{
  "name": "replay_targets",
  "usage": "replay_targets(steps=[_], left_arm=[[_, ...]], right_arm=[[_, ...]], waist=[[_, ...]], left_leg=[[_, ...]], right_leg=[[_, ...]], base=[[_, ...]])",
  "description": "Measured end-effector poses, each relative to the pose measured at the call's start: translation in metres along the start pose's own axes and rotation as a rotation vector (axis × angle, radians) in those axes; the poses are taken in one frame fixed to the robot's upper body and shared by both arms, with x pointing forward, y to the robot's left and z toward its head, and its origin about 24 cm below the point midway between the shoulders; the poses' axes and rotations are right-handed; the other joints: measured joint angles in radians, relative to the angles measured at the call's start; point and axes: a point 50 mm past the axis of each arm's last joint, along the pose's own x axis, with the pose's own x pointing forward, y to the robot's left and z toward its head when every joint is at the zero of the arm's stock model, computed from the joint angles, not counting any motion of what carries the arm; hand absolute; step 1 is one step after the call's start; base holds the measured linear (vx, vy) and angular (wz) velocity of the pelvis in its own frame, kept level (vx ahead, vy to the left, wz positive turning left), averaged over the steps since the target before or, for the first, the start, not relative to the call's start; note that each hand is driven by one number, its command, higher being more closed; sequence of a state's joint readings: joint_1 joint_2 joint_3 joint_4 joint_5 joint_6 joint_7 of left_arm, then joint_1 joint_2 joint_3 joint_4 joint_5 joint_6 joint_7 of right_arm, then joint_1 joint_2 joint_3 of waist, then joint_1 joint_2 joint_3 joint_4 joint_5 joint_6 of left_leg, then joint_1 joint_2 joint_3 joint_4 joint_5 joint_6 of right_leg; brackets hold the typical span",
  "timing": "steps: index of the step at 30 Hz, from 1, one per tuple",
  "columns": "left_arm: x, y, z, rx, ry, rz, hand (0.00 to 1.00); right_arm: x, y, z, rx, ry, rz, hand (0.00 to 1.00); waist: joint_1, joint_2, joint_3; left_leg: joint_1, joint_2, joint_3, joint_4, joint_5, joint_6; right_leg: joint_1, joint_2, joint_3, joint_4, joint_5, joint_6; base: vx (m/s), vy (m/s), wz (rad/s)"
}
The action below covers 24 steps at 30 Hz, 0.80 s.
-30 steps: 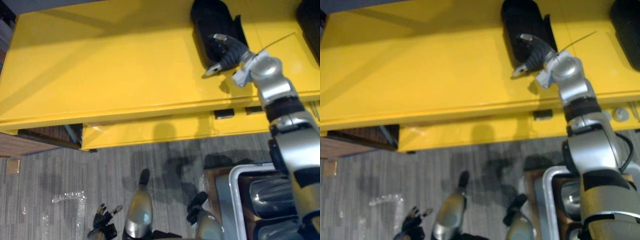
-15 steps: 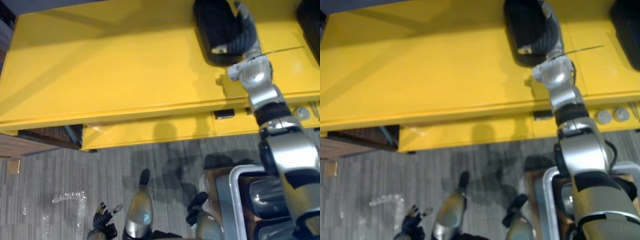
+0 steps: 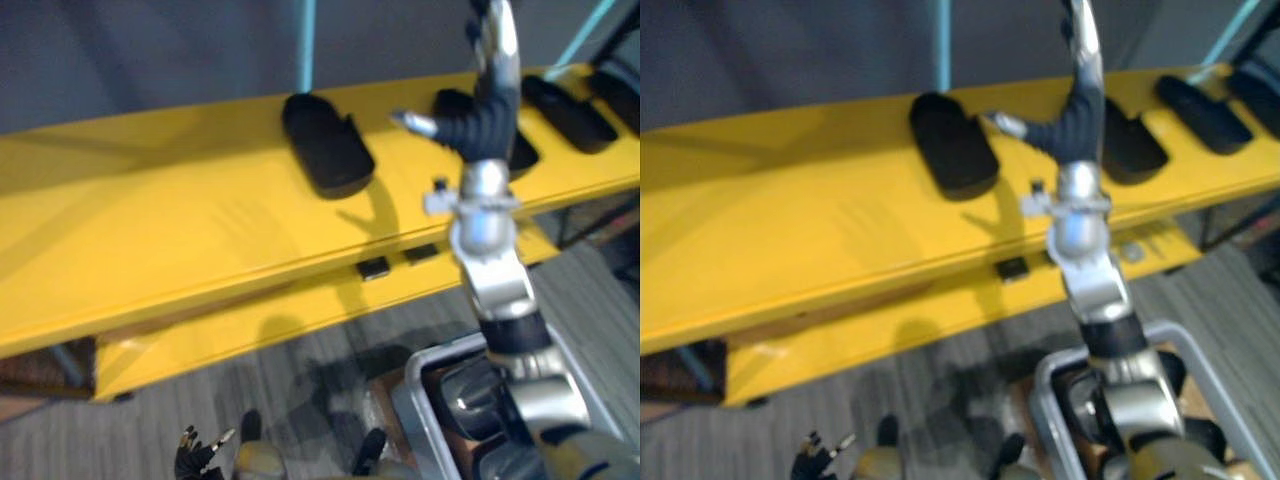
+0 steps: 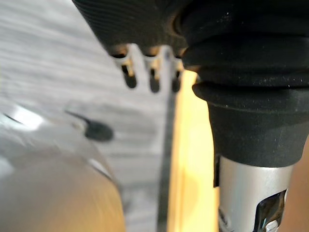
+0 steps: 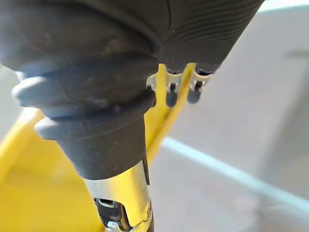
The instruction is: Walk over and take plastic housings, then place them on the shelf
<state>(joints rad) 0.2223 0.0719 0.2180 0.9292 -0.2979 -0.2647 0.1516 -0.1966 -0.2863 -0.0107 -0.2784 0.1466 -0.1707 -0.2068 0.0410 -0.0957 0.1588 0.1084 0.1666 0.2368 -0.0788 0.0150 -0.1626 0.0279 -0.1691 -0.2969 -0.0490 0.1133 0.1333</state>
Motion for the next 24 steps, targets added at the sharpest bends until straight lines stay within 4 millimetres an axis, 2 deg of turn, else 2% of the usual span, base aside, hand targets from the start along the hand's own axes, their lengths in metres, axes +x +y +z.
replay_targets(steps=[2, 4, 5, 7, 8, 9, 10, 12, 15, 18, 21, 24], left_arm=[[0.0, -0.001, -0.001, 0.003, 0.004, -0.001, 0.0], [0.0, -0.008, -0.004, 0.01, 0.021, -0.014, 0.0], [0.0, -0.01, -0.005, 0.027, 0.031, -0.019, 0.0], [-0.002, -0.019, -0.009, 0.102, 0.052, -0.051, 0.0], [-0.002, -0.02, -0.009, 0.115, 0.057, -0.059, 0.0], [-0.002, -0.023, -0.01, 0.15, 0.066, -0.077, 0.0], [-0.002, -0.024, -0.011, 0.165, 0.072, -0.081, 0.0], [-0.002, -0.025, -0.013, 0.207, 0.099, -0.09, 0.0], [-0.003, -0.02, -0.018, 0.231, 0.138, -0.085, 0.0], [-0.004, -0.016, -0.024, 0.262, 0.175, -0.085, 0.0], [-0.005, -0.013, -0.028, 0.297, 0.193, -0.094, 0.0], [-0.005, -0.019, -0.028, 0.314, 0.188, -0.128, 0.0]], right_arm=[[-0.029, -0.019, -0.018, -0.02, 0.126, -0.067, 0.0], [-0.068, -0.049, -0.034, -0.008, 0.272, -0.223, 0.0], [-0.077, -0.055, -0.037, -0.021, 0.303, -0.261, 0.0], [-0.118, -0.072, -0.047, -0.003, 0.428, -0.391, 0.0], [-0.127, -0.074, -0.05, 0.01, 0.456, -0.418, 0.0], [-0.145, -0.075, -0.056, 0.024, 0.514, -0.469, 0.0], [-0.153, -0.075, -0.058, 0.027, 0.533, -0.491, 0.0], [-0.177, -0.073, -0.067, 0.046, 0.604, -0.594, 0.0], [-0.188, -0.077, -0.07, 0.039, 0.617, -0.693, 0.0], [-0.196, -0.081, -0.067, 0.016, 0.614, -0.737, 0.0], [-0.208, -0.087, -0.063, 0.021, 0.626, -0.779, 0.0], [-0.215, -0.088, -0.06, 0.031, 0.633, -0.778, 0.0]], waist=[[-0.024, 0.008, -0.017], [-0.068, 0.028, -0.031], [-0.077, 0.033, -0.037], [-0.111, 0.049, -0.055], [-0.116, 0.052, -0.055], [-0.131, 0.055, -0.057], [-0.138, 0.057, -0.059], [-0.146, 0.056, -0.059], [-0.162, 0.062, -0.062], [-0.169, 0.078, -0.061], [-0.194, 0.083, -0.057], [-0.213, 0.084, -0.058]], left_leg=[[0.015, 0.0, 0.032, 0.0, -0.012, -0.001], [0.035, 0.005, 0.079, -0.001, -0.022, -0.006], [0.038, 0.007, 0.089, -0.001, -0.025, -0.009], [0.059, 0.017, 0.134, 0.0, -0.033, -0.015], [0.068, 0.018, 0.145, 0.0, -0.037, -0.017], [0.083, 0.021, 0.17, 0.0, -0.043, -0.021], [0.091, 0.023, 0.186, 0.001, -0.046, -0.023], [0.121, 0.028, 0.244, 0.011, -0.064, -0.029], [0.146, 0.032, 0.317, 0.021, -0.083, -0.035], [0.19, 0.041, 0.414, 0.021, -0.096, -0.051], [0.223, 0.055, 0.483, 0.025, -0.098, -0.055], [0.231, 0.073, 0.546, 0.05, -0.099, -0.056]], right_leg=[[-0.003, 0.004, 0.029, -0.011, 0.0, 0.001], [-0.014, 0.015, 0.074, -0.017, 0.001, 0.001], [-0.018, 0.018, 0.083, -0.017, 0.002, 0.0], [-0.025, 0.031, 0.119, -0.016, 0.013, -0.003], [-0.026, 0.032, 0.133, -0.016, 0.014, -0.004], [-0.026, 0.039, 0.154, -0.016, 0.017, -0.004], [-0.027, 0.043, 0.164, -0.016, 0.018, -0.005], [-0.029, 0.055, 0.216, -0.021, 0.023, -0.005], [-0.044, 0.07, 0.277, -0.031, 0.034, -0.007], [-0.064, 0.107, 0.357, -0.032, 0.043, -0.015], [-0.071, 0.133, 0.365, -0.04, 0.037, -0.028], [-0.078, 0.151, 0.366, -0.04, 0.037, -0.046]], base=[[-0.01, 0.01, -0.53], [0.01, -0.003, -0.6], [0.02, -0.009, -0.5], [0.04, -0.004, -0.52], [0.06, 0.007, -0.56], [0.04, 0.005, -0.45], [0.02, 0.01, -0.61], [0.01, 0.006, -0.64], [-0.01, -0.002, -0.7], [-0.02, -0.007, -0.84], [-0.03, -0.032, -0.53], [-0.02, -0.031, -0.32]])
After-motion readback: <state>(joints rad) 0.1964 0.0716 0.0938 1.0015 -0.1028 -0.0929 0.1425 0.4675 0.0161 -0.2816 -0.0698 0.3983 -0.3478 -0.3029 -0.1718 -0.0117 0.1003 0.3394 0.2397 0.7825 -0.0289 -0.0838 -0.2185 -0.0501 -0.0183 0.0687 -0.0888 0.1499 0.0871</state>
